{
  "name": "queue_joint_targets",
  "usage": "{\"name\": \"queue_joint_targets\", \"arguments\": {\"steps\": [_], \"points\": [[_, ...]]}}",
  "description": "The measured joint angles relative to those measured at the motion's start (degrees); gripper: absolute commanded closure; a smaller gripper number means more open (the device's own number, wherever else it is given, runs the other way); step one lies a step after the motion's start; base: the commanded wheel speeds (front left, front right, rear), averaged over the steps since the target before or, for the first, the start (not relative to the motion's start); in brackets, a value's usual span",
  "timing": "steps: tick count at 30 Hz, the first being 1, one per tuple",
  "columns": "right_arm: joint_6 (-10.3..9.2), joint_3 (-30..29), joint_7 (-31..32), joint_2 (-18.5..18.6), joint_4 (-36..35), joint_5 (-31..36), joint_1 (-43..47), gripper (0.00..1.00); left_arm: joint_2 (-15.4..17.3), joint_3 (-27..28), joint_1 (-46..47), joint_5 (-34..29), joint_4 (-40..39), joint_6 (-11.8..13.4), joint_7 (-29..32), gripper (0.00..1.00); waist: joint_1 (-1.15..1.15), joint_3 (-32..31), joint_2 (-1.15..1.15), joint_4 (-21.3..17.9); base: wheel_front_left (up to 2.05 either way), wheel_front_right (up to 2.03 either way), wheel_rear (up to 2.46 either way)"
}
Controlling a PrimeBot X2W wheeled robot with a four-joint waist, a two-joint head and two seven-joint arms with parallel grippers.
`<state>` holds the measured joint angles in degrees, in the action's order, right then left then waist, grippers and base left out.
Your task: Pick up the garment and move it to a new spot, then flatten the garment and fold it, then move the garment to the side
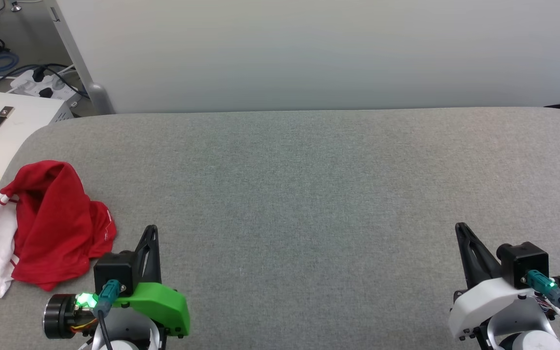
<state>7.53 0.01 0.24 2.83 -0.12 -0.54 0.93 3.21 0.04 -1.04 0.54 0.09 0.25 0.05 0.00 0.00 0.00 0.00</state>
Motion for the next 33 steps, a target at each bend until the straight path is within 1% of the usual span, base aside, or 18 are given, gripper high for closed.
{"name": "queue_joint_targets", "arguments": {"steps": [9,10,33], "points": [[0.0,0.0,0.0,0.0,0.0,0.0,0.0,1.0,0.0,0.0,0.0,0.0,0.0,0.0,0.0,1.0,0.0,0.0,0.0,0.0,0.0,0.0,0.0],[0.0,0.0,0.0,0.0,0.0,0.0,0.0,0.0,0.0,0.0,-0.1,0.0,0.0,0.0,0.0,0.0,0.0,0.0,0.0,0.0,0.0,0.0,0.0],[0.0,-0.2,-2.2,0.0,0.1,-2.4,0.0,0.0,0.0,-1.2,-0.1,1.6,0.9,-0.1,-2.2,0.0,0.0,-0.1,0.0,-0.1,0.0,0.0,0.0]]}}
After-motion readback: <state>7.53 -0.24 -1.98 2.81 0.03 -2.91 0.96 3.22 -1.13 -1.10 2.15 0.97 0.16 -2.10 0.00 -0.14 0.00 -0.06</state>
